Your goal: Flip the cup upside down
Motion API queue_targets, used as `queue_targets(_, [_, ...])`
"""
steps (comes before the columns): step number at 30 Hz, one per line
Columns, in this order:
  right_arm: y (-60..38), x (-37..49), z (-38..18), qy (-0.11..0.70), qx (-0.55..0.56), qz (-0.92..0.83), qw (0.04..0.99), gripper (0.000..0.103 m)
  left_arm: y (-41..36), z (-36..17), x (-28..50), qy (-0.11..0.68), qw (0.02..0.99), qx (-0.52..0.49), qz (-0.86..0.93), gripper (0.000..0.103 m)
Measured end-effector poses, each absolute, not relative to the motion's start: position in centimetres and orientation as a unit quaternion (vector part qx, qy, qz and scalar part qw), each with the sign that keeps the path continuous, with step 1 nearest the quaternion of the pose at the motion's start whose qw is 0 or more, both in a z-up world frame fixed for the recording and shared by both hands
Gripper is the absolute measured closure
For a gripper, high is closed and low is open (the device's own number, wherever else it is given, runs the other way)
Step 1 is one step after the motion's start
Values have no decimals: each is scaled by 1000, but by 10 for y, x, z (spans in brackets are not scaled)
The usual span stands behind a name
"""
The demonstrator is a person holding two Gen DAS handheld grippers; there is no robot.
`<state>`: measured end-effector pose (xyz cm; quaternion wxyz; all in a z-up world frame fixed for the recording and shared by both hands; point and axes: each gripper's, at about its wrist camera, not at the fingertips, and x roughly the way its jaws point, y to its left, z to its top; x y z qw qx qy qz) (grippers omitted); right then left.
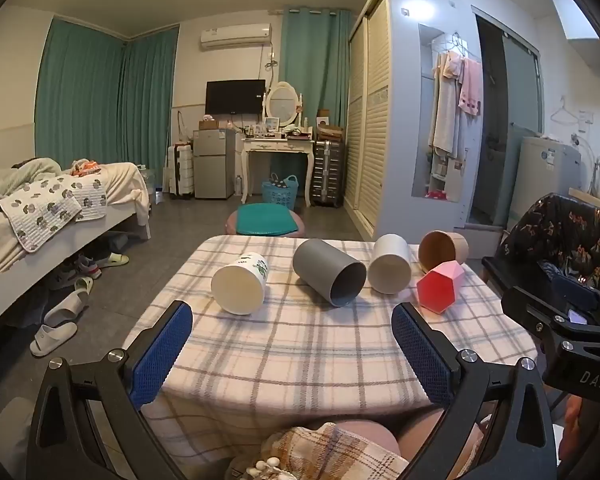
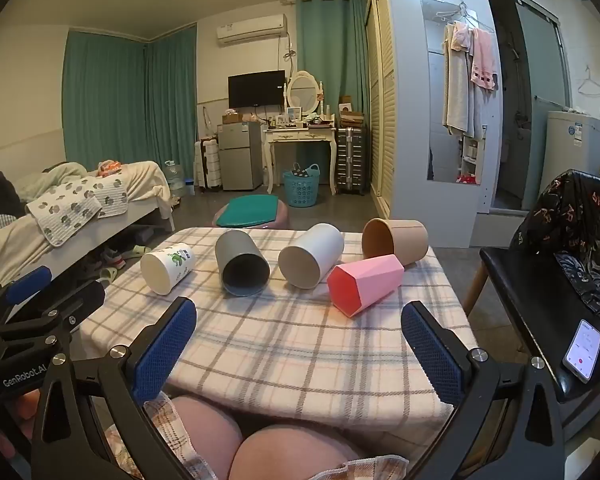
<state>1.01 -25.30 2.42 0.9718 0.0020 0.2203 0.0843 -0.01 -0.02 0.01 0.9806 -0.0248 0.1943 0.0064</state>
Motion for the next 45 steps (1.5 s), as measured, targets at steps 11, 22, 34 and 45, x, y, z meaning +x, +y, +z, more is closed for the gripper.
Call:
queue_targets(11, [-253,8,25,221,2,84,972,0,0,-1,1,196,980,-27,6,0])
queue_targets(22, [-249,10,24,223,0,86,971,0,-4,0,-1,194,981,-29,9,0])
queue_targets(34, [-249,10,24,222,-1,87,971,0,-4,1,-2,192,981,-28,9,0])
queue_targets(45, [-249,12,23,222,-2,87,971,0,-6,2,-2,191,981,-28,9,0])
